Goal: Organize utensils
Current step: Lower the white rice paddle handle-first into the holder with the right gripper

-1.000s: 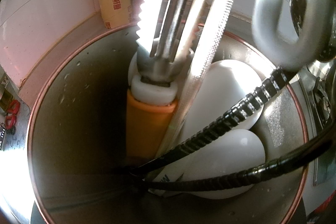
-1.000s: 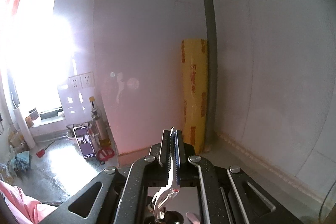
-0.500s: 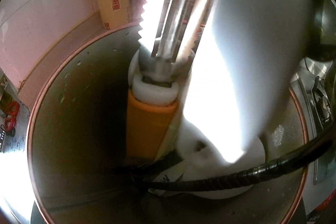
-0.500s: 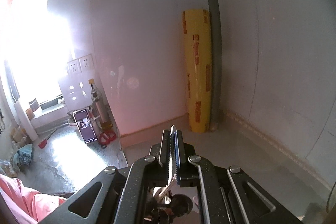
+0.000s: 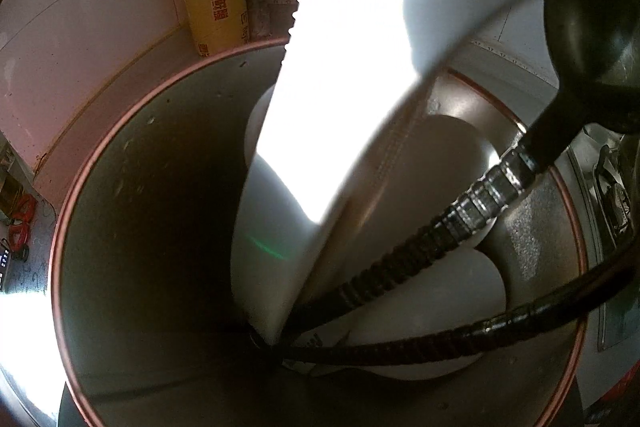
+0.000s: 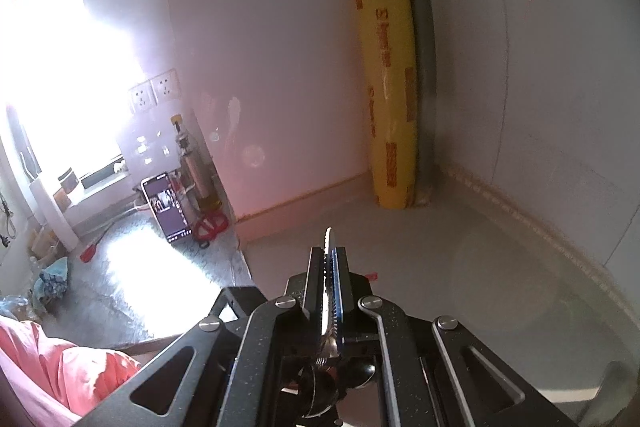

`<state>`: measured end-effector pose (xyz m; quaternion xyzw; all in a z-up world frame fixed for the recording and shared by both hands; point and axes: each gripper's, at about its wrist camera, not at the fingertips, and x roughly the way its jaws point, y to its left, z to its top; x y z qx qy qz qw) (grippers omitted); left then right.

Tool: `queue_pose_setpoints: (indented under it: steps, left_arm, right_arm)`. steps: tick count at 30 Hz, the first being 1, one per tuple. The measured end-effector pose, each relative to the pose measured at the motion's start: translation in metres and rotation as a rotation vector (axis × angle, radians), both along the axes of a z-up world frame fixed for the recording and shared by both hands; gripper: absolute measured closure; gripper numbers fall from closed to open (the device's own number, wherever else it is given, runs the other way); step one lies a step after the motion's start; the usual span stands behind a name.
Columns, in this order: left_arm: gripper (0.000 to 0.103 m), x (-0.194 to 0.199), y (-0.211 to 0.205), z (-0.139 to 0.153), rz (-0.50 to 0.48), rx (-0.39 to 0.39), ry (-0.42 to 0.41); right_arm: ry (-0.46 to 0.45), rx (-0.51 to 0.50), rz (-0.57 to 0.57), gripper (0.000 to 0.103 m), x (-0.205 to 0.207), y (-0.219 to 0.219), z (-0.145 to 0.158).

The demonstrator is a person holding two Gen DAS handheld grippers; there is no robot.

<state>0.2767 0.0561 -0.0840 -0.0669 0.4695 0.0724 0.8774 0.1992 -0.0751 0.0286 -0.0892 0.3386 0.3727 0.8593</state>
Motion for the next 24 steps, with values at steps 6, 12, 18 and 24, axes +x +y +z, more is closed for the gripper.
queue_pose_setpoints:
  steps: [6, 12, 18, 24]
  left_arm:
    - [0.013, 0.0, 0.0, 0.0, -0.001, 0.0, 0.0]
    - [0.013, 0.0, 0.001, 0.0, -0.001, 0.0, 0.0]
    - [0.013, 0.0, 0.001, -0.001, 0.0, -0.002, -0.001]
    - [0.013, -0.001, 0.0, -0.001, 0.002, -0.002, -0.002]
  right_arm:
    - [0.047, -0.02, 0.007, 0.099, 0.0, 0.003, -0.016]
    - [0.07, -0.031, 0.011, 0.099, 0.0, 0.004, -0.023]
    - [0.08, -0.043, 0.023, 0.099, -0.003, 0.007, -0.029]
    - [0.092, -0.045, 0.029, 0.099, -0.002, 0.006, -0.033]
